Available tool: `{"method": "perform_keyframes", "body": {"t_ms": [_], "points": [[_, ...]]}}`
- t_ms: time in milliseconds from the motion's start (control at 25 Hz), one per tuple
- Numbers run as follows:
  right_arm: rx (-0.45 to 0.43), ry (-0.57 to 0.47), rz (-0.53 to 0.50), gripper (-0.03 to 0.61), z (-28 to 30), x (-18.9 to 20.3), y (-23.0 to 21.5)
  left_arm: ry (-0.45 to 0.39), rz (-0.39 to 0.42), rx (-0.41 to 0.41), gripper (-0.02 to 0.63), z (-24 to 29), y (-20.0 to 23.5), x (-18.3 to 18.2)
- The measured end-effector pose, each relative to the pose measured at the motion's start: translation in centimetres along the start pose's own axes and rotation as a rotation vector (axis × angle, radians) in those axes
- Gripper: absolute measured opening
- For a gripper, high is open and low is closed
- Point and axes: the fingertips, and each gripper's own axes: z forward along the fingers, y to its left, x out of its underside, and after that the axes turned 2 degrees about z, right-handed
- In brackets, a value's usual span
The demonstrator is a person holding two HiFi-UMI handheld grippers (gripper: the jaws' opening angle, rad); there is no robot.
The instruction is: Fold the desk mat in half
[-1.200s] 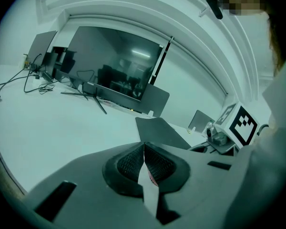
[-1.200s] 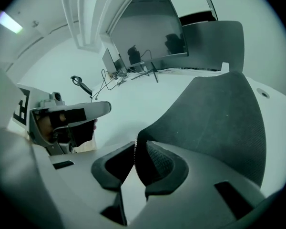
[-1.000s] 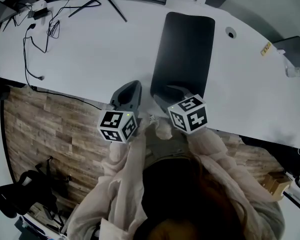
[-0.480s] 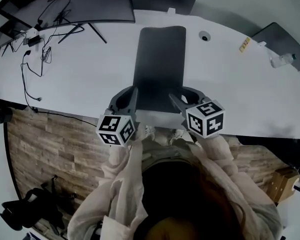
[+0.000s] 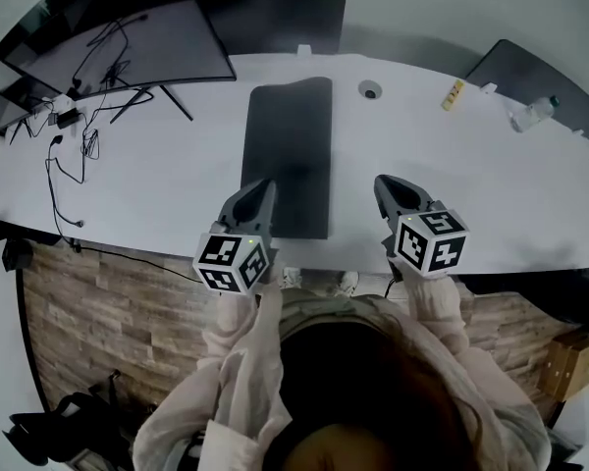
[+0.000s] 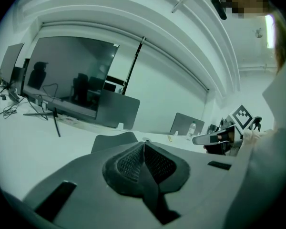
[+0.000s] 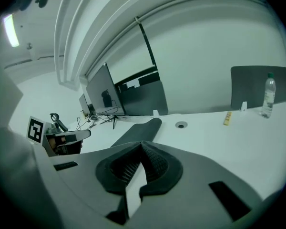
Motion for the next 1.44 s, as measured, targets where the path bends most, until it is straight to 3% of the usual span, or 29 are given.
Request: {"method": "perform_keyframes", "body": {"t_ms": [240,640,1440], "points": [[0.066,-0.059,-0.028,0.014,-3.0,-1.4,-3.2,0.005,0.033,0.029,0.028,1.3,-2.2,-0.9],[0.12,-0.119,0.009,0.014,-5.2,-1.5,-5.9,0.021,0.056,0.05,0.028,2.6,-3.4,-1.1],[0.054,-0.084,-0.008,0.014,-2.0,-1.0,-4.3,0.043,0.054,0.04,0.028,3.4,-2.1,-0.5]]}}
